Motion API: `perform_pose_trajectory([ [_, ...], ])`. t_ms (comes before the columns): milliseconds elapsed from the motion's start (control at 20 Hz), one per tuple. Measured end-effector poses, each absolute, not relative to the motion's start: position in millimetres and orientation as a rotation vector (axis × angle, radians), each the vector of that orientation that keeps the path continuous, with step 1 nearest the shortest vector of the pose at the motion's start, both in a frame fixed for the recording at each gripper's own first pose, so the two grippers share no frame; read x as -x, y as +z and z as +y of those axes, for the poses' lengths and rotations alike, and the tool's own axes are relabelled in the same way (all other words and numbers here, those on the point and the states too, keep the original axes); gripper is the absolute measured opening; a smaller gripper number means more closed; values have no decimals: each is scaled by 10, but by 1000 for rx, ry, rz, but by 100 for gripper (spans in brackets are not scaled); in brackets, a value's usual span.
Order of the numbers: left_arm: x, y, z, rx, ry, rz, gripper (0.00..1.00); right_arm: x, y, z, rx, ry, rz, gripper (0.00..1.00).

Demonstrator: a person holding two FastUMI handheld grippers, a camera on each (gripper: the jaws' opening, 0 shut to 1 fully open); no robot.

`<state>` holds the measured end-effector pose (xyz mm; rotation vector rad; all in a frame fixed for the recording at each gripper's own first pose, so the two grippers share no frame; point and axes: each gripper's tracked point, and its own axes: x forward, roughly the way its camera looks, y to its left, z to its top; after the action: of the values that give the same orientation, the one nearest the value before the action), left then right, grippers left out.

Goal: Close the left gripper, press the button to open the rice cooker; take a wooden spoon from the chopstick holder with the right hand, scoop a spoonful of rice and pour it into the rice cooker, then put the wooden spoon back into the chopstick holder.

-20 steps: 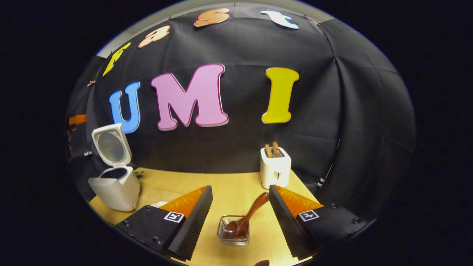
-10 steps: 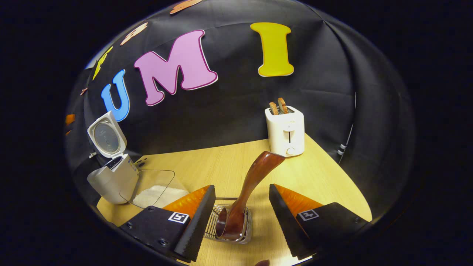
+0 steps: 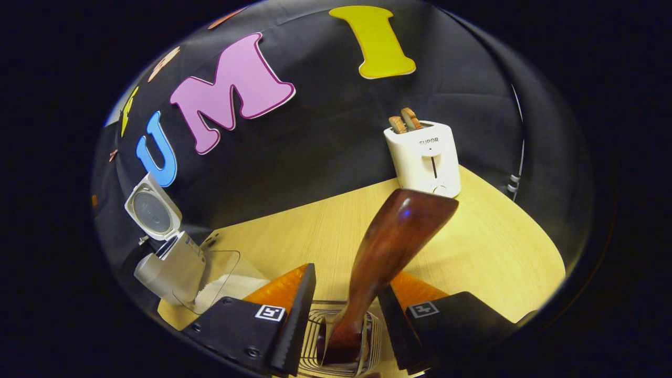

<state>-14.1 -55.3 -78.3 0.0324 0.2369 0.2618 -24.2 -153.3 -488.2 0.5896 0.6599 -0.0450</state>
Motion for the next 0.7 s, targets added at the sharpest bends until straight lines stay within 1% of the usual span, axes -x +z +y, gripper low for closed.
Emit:
perform_pose_trajectory([
  [50,169,-792,-536,-28,266,241,94,226,-4943,-1530,-588,-52,671,49],
  [150,201,-828,-519,-16,269,253,95,211,-4958,-1502,-599,-35,671,29],
  [200,212,-841,-521,-8,268,256,95,208,-4960,-1533,-603,-43,667,25],
  [250,222,-836,-514,-1,268,256,95,183,-4995,-1562,-607,-54,666,35],
  [300,224,-826,-496,2,267,252,95,196,-4954,-1564,-626,-58,659,30],
  [400,238,-808,-467,2,267,247,95,207,-4840,-1592,-638,-77,633,24],
  [650,217,-806,-399,14,251,239,95,120,-4474,-1708,-691,-117,553,24],
  [700,209,-823,-395,18,246,238,95,119,-4372,-1758,-696,-128,534,23],
])
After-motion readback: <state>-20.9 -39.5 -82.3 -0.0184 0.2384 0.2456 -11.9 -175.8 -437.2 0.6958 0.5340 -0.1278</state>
